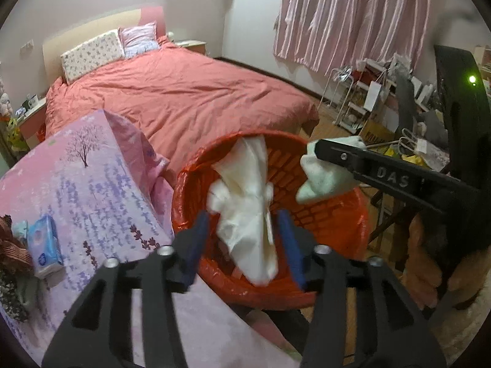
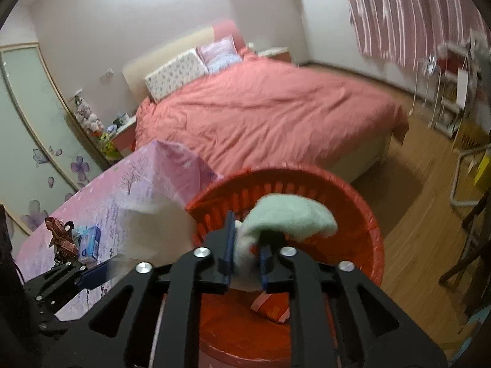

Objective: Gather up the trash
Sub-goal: 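Carry the tissue and green cloth over the orange basket and release both, then grasp the black floral cloth with the left tool while the right tool reaches for the brown scrunchie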

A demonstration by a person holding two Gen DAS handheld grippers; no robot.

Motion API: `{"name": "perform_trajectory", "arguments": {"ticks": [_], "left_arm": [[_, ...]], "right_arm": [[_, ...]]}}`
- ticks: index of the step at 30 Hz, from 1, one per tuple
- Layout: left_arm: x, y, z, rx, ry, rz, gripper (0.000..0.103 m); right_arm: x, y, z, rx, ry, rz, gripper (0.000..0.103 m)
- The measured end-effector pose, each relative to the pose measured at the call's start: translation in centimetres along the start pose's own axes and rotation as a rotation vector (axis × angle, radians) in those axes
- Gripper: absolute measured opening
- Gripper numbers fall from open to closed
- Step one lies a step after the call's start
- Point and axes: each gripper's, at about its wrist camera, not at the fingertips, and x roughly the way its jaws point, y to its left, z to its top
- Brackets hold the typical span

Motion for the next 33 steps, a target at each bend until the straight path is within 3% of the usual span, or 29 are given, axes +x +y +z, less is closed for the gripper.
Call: {"name": "perform_trajectory", "arguments": {"ticks": [3, 7, 8, 11, 13, 17, 22, 30, 33], "left_arm": [[0.8, 0.6, -0.4, -0.006, 0.018, 0.026, 0.056], [0.3, 1.6, -1.0, -0.025, 0.016, 0.056, 0.059], [-0.1, 2.1, -1.1, -0.033, 0.013, 0.063, 0.059], [-1.5, 3.6, -1.8, -0.057, -0.004, 0.094, 0.061], [-2.4, 4.5, -2.3, -0.073, -0.012, 0.107, 0.062], [-4.8, 7.0, -3.5, -0.117, -0.029, 0.148, 0.063], [-8.1, 11.0, -5.5, -0.190, -0.061, 0.206, 0.064], [-13.6, 20.6, -10.7, -0.340, -0.096, 0.406, 0.067], [-14.3, 23.4, -11.9, -0.410, -0.091, 0.433, 0.067]], "right_arm": [[0.1, -0.4, -0.6, 0.005, 0.010, -0.006, 0.026], [-0.2, -0.2, -1.3, -0.004, 0.002, -0.014, 0.049], [-0.3, 0.1, -1.2, -0.010, 0.000, -0.016, 0.051], [-0.4, 0.8, -1.3, -0.040, 0.013, -0.025, 0.052], [0.3, 1.7, -1.3, -0.114, 0.031, -0.113, 0.051], [-0.2, 1.6, -1.8, -0.085, 0.053, -0.086, 0.051], [-0.7, 1.9, -2.2, -0.075, 0.054, -0.115, 0.051], [-1.4, 5.1, -3.4, -0.131, 0.018, -0.097, 0.052], [-1.2, 6.6, -3.9, -0.155, 0.016, -0.080, 0.052]]}}
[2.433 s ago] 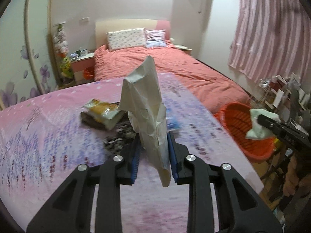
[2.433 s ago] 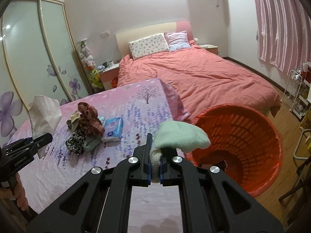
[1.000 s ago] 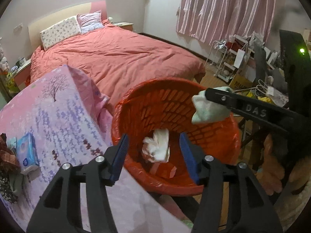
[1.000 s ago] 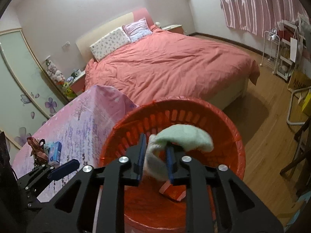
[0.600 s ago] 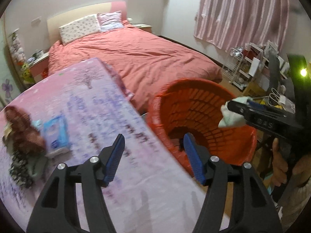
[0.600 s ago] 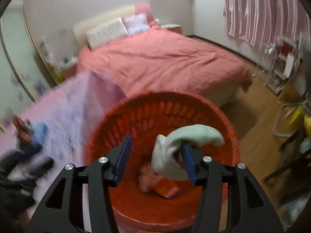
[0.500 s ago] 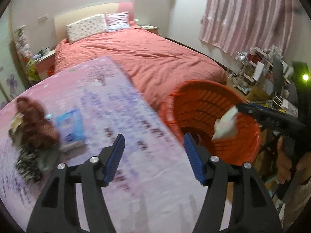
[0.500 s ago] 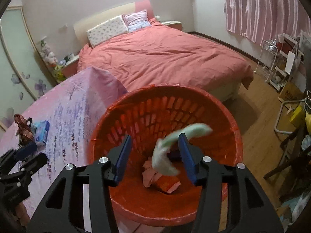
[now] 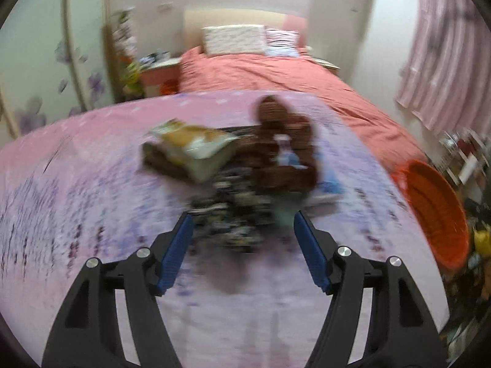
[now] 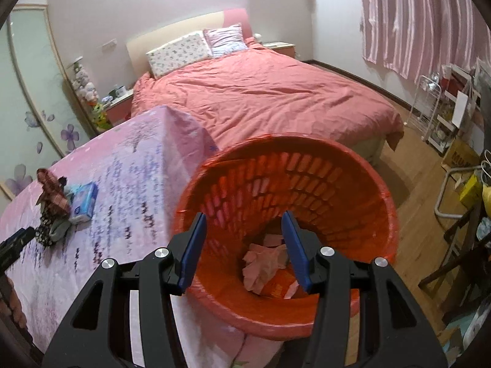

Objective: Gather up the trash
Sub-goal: 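Grasp the black floral cloth with the left tool while the right tool reaches for the brown scrunchie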

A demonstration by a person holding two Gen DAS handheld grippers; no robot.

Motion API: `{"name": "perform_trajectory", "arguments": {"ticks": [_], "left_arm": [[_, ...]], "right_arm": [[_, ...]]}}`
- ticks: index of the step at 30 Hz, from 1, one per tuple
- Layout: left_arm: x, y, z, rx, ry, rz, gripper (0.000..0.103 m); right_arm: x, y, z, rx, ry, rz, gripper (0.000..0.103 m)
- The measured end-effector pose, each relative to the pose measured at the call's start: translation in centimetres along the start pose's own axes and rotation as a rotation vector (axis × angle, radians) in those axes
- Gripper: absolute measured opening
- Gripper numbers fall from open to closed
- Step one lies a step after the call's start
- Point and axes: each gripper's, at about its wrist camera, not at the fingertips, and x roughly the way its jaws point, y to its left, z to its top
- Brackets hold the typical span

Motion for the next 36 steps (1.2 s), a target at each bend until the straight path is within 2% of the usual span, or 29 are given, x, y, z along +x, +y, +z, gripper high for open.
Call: {"name": "perform_trajectory", "arguments": {"ticks": [4, 9, 10, 11, 13, 16, 20, 26, 29, 31, 36], "left_arm": [[1.6, 1.4, 0.4, -0.026, 0.024, 0.003, 0.067], [3.5, 0.7, 0.6, -0.038, 0.057, -0.023, 0.067], [4.0, 0.5, 0.7, -0.038, 0.065, -0.020, 0.065], [4.4, 0.0, 0.7, -0.039, 0.069, -0.015, 0.061], [5.1, 0.1, 0.8, -0.047, 0.088, -0.020, 0.034], [5.0, 1.0, 0.6, -0.065, 0.091, -0.035, 0.021], [3.6, 2.8, 0.0, -0.058, 0.072, -0.009, 0.017], [2.2, 7.3, -1.3, -0.098, 0.078, 0.065, 0.017], [2.2, 8.5, -1.3, -0.126, 0.078, 0.063, 0.029], [2.1, 8.5, -1.1, -0.129, 0.070, 0.051, 0.046], [2.5, 7.0, -0.4, -0.112, 0.050, 0.014, 0.062]], "right_arm": [[0.3, 1.4, -0.4, -0.009, 0.011, 0.032, 0.053], [1.1, 2.9, -1.1, -0.020, 0.040, 0.057, 0.053], [1.2, 3.2, -1.1, -0.023, 0.044, 0.060, 0.053], [1.3, 3.6, -1.2, -0.029, 0.049, 0.066, 0.053], [1.3, 4.2, -1.4, -0.037, 0.053, 0.073, 0.053], [1.3, 5.4, -1.6, -0.053, 0.058, 0.092, 0.053], [1.2, 7.7, -1.9, -0.089, 0.061, 0.123, 0.053], [1.4, 11.7, -2.4, -0.150, 0.067, 0.186, 0.053], [1.7, 14.0, -2.6, -0.179, 0.074, 0.217, 0.053], [1.8, 15.4, -2.8, -0.198, 0.076, 0.235, 0.053], [2.0, 17.8, -3.1, -0.244, 0.076, 0.256, 0.053]]}}
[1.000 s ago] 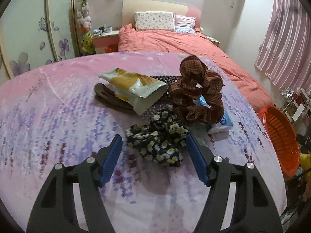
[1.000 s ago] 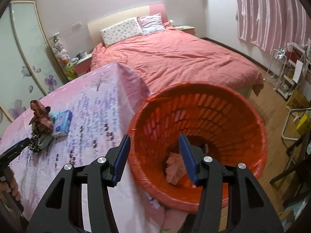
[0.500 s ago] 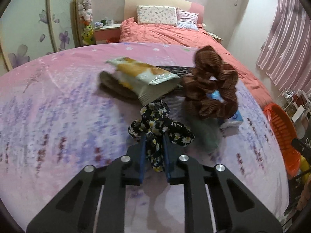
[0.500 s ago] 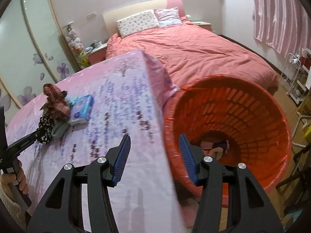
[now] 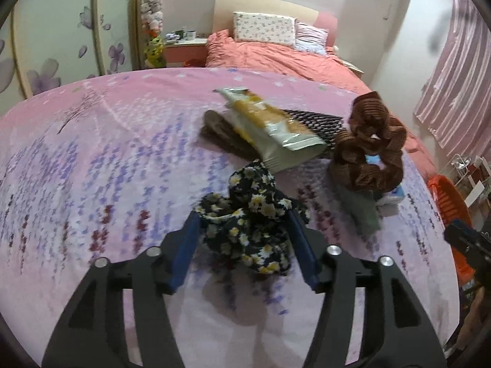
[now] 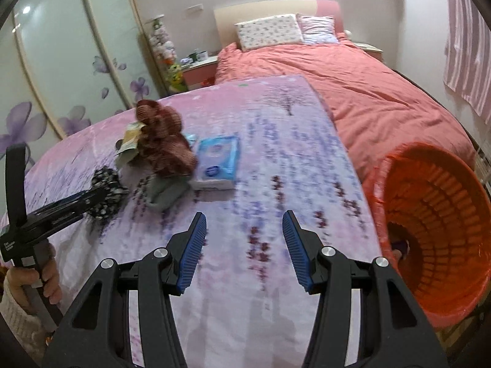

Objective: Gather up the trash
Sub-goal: 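Grasp the black floral cloth with the left tool while the right tool reaches for the brown scrunchie, then grasp the brown scrunchie with the right tool and lift it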

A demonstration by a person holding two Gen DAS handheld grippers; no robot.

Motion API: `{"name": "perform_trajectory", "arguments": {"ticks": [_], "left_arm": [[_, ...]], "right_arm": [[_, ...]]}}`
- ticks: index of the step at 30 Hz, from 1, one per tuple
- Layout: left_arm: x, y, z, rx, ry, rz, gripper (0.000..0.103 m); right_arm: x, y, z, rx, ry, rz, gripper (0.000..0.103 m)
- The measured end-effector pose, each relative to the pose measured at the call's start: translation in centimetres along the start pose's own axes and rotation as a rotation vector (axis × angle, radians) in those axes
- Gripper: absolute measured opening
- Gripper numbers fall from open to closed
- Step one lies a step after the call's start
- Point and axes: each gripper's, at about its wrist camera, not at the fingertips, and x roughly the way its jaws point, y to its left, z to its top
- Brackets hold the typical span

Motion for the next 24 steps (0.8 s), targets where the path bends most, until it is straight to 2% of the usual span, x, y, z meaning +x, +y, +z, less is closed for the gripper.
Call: {"name": "perform_trajectory", "arguments": {"ticks": [3, 5, 6, 7, 9, 14, 16, 18, 24], "left_arm": [[0.8, -1.0, 0.3, 0.008, 0.003, -0.001, 0.063], [1.5, -1.1, 0.0, 0.011, 0.012, 0.011, 0.056], [2.1, -1.1, 0.0, 0.011, 0.026, 0.022, 0.038], [2.6, -0.8, 0.0, 0.010, 0.041, 0.031, 0.028], [2.4, -0.4, -0.2, 0.010, 0.036, 0.038, 0.021], [0.9, 2.5, -0.9, 0.012, 0.030, 0.138, 0.021], [0.9, 4.1, -1.0, -0.024, 0.038, 0.134, 0.027], [0.7, 4.9, -1.2, -0.050, 0.028, 0.107, 0.027], [0.9, 4.7, -1.1, -0.033, 0.016, 0.122, 0.028]], "right_arm": [[0.4, 0.7, 0.2, -0.006, 0.006, 0.005, 0.053], [0.8, 1.1, 0.4, -0.005, 0.008, 0.009, 0.053], [0.9, 1.3, 0.5, -0.003, 0.008, 0.017, 0.053], [1.1, 1.6, 0.6, -0.002, 0.008, 0.025, 0.053], [1.5, 2.1, 0.9, -0.002, 0.006, 0.040, 0.053], [2.4, 3.8, 1.8, -0.007, -0.010, 0.077, 0.053], [3.0, 4.6, 2.4, -0.006, -0.020, 0.087, 0.053], [3.5, 5.2, 2.9, -0.002, -0.026, 0.099, 0.053], [5.2, 6.1, 4.1, -0.010, -0.039, 0.057, 0.047]]}}
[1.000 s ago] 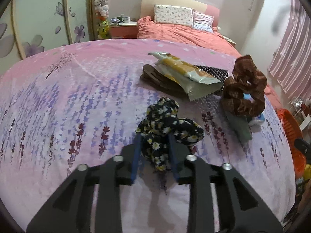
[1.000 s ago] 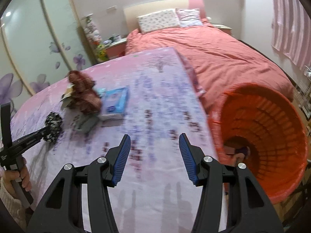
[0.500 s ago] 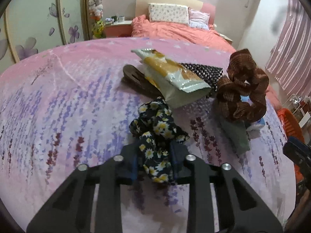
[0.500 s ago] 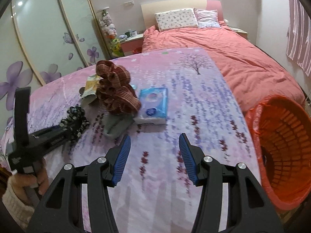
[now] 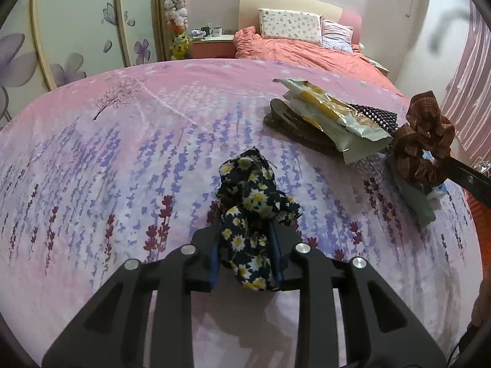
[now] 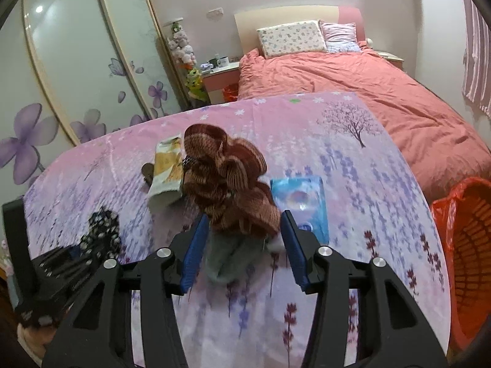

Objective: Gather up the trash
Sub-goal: 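Grasp the brown scrunchie with the right tool and lift it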

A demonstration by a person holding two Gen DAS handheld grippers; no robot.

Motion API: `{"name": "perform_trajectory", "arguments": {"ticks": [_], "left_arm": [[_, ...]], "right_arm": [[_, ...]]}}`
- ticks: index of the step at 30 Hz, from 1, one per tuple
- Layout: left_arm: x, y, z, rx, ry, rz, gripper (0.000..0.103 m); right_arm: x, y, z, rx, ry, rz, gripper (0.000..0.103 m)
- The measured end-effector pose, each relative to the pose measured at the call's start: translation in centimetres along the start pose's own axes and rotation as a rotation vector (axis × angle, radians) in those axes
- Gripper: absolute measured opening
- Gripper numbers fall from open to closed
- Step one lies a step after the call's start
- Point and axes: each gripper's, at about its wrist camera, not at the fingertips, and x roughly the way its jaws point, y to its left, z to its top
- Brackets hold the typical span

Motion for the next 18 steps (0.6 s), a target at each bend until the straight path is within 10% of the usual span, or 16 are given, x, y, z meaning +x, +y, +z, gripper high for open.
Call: {"name": "perform_trajectory", "arguments": {"ticks": [8, 18], "left_arm": [[0.0, 0.4, -0.2, 0.001, 0.000, 0.004, 0.029], [0.0, 0.4, -0.2, 0.001, 0.000, 0.003, 0.029]], "right_arm": [[1.3, 0.2, 0.2, 0.002, 0.013, -0.023, 0.011], [-4.7, -4.5, -1.0, 0.091, -0.042, -0.022, 0.008]]}}
